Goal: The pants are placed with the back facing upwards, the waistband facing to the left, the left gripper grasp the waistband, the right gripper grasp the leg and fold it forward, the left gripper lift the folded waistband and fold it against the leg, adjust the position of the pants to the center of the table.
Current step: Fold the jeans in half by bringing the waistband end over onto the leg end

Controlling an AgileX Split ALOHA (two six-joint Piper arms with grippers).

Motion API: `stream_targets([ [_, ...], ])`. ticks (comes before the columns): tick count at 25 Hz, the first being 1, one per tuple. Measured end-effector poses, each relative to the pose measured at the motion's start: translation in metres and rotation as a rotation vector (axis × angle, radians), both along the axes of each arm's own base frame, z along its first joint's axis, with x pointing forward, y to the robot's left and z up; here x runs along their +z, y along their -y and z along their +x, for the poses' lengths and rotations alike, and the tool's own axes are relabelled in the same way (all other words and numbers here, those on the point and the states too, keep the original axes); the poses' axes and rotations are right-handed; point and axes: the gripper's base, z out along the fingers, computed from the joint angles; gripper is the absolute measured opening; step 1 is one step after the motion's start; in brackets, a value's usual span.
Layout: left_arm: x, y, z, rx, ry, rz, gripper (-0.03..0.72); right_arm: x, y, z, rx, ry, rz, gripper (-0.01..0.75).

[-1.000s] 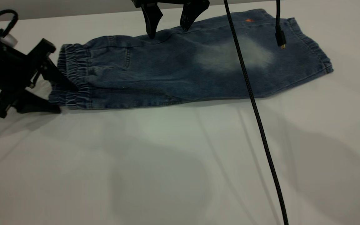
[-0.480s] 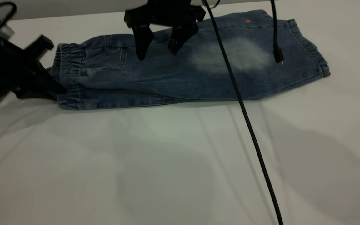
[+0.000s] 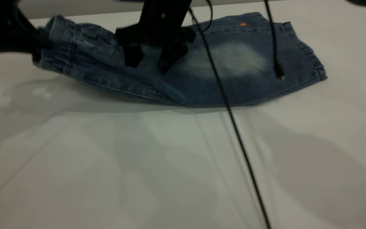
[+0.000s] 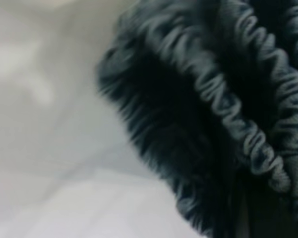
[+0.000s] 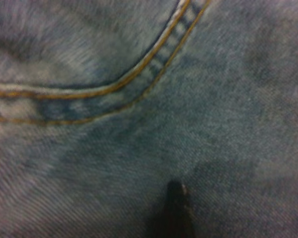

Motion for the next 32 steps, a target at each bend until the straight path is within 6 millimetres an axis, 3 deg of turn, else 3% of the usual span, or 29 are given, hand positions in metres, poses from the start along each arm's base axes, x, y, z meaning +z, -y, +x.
stream_targets([
  [5,0.039,0.001,-0.008,-0.031,0.113,0.029,0.099,0.000,-0.029,-0.025,0.074,-0.021,0.029,0.537],
  [8,0.055,0.003,-0.016,-0.062,0.130,0.032,0.099,0.012,-0.036,-0.029,0.111,-0.028,0.036,0.535],
  [16,0.077,0.001,-0.031,-0.103,0.152,0.108,0.099,0.067,0.004,0.008,0.076,0.131,-0.108,0.535],
  [22,0.090,0.001,-0.036,-0.101,0.193,0.115,0.099,0.032,0.034,0.025,0.006,0.131,-0.285,0.535],
  [28,0.090,0.003,-0.034,-0.095,0.206,0.106,0.099,0.004,0.019,0.012,0.034,0.018,-0.204,0.535],
  [32,0.091,0.024,-0.034,-0.156,0.228,0.106,0.099,0.000,-0.002,-0.004,0.086,-0.019,-0.148,0.535],
])
